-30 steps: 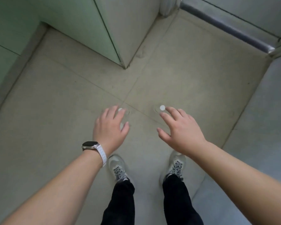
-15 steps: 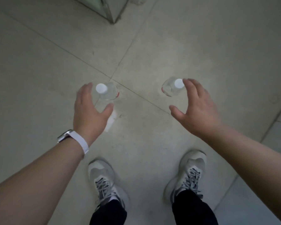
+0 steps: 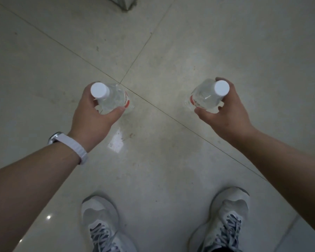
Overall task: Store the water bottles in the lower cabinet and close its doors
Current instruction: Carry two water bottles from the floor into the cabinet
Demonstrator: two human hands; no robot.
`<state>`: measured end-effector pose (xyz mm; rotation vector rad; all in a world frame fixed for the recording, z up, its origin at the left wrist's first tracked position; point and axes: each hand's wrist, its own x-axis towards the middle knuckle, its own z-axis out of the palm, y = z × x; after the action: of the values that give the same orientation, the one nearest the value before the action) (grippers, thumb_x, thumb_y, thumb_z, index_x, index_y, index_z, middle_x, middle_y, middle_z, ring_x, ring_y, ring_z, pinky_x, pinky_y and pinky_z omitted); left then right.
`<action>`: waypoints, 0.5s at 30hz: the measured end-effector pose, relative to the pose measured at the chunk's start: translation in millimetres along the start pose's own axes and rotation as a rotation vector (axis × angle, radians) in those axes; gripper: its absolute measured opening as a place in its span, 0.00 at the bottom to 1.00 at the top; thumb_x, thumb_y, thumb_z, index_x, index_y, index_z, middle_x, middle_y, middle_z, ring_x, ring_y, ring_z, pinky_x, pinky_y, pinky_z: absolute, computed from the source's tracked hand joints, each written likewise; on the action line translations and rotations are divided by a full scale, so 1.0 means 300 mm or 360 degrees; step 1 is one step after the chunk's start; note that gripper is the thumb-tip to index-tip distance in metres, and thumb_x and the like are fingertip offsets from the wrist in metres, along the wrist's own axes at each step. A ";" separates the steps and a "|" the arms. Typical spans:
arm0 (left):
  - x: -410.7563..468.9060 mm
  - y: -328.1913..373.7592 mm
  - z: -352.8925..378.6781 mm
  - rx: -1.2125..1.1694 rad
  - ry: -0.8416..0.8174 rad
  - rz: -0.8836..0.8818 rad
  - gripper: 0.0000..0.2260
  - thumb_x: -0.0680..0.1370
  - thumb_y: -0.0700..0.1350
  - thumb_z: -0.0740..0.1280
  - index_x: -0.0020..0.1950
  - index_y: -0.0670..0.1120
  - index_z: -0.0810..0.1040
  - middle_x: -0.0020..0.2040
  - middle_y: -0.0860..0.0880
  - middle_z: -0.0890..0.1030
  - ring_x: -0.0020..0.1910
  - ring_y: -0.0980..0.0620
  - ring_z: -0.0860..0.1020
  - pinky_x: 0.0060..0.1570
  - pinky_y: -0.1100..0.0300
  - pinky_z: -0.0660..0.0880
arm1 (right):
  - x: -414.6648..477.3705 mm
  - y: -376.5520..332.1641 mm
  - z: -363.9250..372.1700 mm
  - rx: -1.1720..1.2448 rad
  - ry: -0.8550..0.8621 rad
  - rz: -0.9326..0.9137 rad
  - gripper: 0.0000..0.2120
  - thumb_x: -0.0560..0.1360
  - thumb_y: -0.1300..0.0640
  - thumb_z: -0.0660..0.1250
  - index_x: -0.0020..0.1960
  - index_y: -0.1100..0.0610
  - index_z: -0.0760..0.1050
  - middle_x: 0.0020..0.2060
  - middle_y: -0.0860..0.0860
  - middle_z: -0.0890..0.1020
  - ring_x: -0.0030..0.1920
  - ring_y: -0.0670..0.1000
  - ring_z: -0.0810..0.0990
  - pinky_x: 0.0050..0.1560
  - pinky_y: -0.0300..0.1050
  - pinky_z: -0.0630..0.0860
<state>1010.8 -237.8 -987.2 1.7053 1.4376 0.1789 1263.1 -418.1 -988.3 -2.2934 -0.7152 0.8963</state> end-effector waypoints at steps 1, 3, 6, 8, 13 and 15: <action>0.012 -0.002 0.010 0.0002 -0.0004 0.0001 0.31 0.73 0.51 0.78 0.70 0.59 0.64 0.61 0.60 0.73 0.62 0.55 0.73 0.62 0.57 0.71 | 0.009 0.002 0.005 0.0005 0.0001 0.0000 0.37 0.70 0.49 0.76 0.73 0.44 0.59 0.63 0.40 0.71 0.60 0.43 0.71 0.57 0.43 0.72; 0.034 -0.002 0.029 0.0017 0.0004 0.0005 0.36 0.72 0.51 0.79 0.75 0.55 0.64 0.63 0.56 0.73 0.63 0.53 0.74 0.64 0.55 0.72 | 0.023 0.002 0.010 0.0003 0.0026 0.0001 0.34 0.71 0.50 0.75 0.71 0.46 0.61 0.57 0.38 0.72 0.53 0.40 0.73 0.50 0.36 0.70; 0.046 -0.002 0.042 0.0006 0.0080 0.0029 0.32 0.70 0.53 0.80 0.68 0.59 0.66 0.57 0.59 0.76 0.60 0.52 0.76 0.63 0.52 0.75 | 0.033 -0.009 0.011 -0.0013 0.0074 0.0015 0.30 0.71 0.49 0.75 0.67 0.47 0.65 0.51 0.38 0.74 0.48 0.40 0.74 0.42 0.35 0.68; 0.043 -0.007 0.039 0.0023 0.0102 0.0032 0.30 0.68 0.53 0.81 0.64 0.59 0.69 0.53 0.61 0.76 0.57 0.52 0.77 0.59 0.53 0.76 | 0.033 -0.024 0.014 -0.0028 0.0077 0.0031 0.30 0.71 0.49 0.75 0.68 0.48 0.65 0.52 0.41 0.74 0.50 0.45 0.74 0.45 0.39 0.69; -0.015 0.006 0.008 0.0030 0.0074 -0.0037 0.30 0.68 0.53 0.81 0.65 0.58 0.71 0.52 0.62 0.77 0.53 0.54 0.78 0.46 0.68 0.72 | -0.022 -0.102 0.010 -0.0067 0.0031 0.0035 0.30 0.71 0.50 0.75 0.68 0.48 0.65 0.52 0.41 0.73 0.51 0.46 0.73 0.49 0.42 0.68; -0.058 0.022 -0.019 0.0014 0.0055 -0.0045 0.29 0.68 0.53 0.81 0.64 0.59 0.70 0.51 0.62 0.77 0.53 0.54 0.78 0.48 0.65 0.74 | -0.059 -0.146 0.000 -0.0043 -0.0006 0.0019 0.29 0.71 0.50 0.75 0.68 0.48 0.66 0.52 0.42 0.74 0.52 0.46 0.73 0.49 0.42 0.69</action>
<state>1006.5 -249.3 -972.3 1.6958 1.4888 0.1874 1240.2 -399.2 -951.8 -2.3224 -0.7204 0.9020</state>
